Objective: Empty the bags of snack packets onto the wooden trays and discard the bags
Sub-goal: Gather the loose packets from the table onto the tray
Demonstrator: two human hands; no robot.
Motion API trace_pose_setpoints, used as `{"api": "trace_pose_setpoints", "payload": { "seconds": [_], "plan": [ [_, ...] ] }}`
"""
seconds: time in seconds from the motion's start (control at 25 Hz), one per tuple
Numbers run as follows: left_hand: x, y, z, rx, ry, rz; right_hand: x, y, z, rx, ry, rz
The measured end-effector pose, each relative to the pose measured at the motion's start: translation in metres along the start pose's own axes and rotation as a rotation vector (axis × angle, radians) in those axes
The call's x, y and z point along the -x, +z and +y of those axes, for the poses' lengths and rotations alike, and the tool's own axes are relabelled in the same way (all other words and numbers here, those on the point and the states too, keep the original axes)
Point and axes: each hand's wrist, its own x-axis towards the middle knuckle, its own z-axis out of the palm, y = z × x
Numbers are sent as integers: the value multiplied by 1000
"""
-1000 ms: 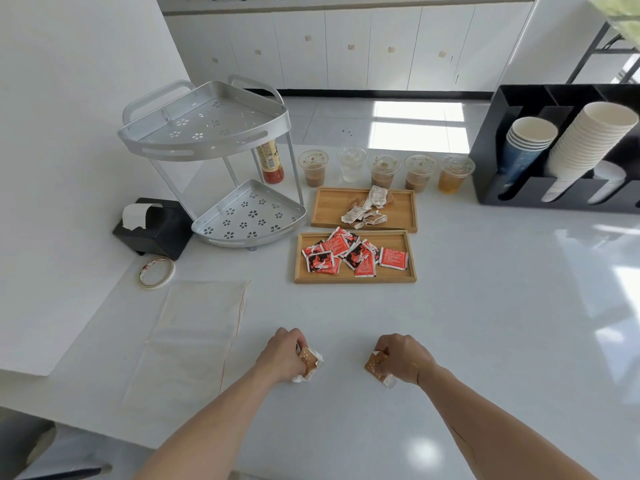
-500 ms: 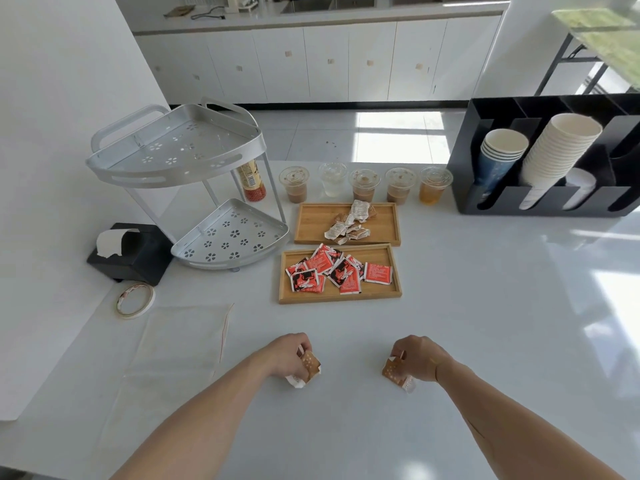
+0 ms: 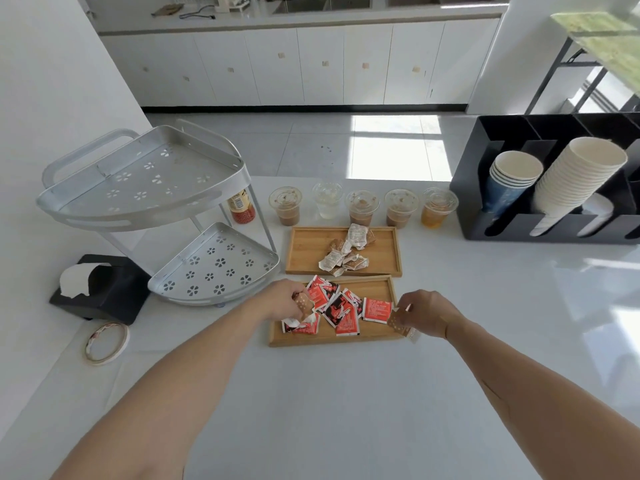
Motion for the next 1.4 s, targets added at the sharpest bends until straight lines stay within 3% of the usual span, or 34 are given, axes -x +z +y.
{"api": "trace_pose_setpoints", "payload": {
  "seconds": [0.48,0.92,1.4],
  "plan": [
    [-112,-57,39,-212,32,121,-103,-64,-13,65,-20,132],
    [-181,-54,28,-305,-15,119,-170,-41,-30,174,-65,59],
    [-191,-40,14,-323,41,318,-179,-30,-31,245,-39,287]
  ]
}}
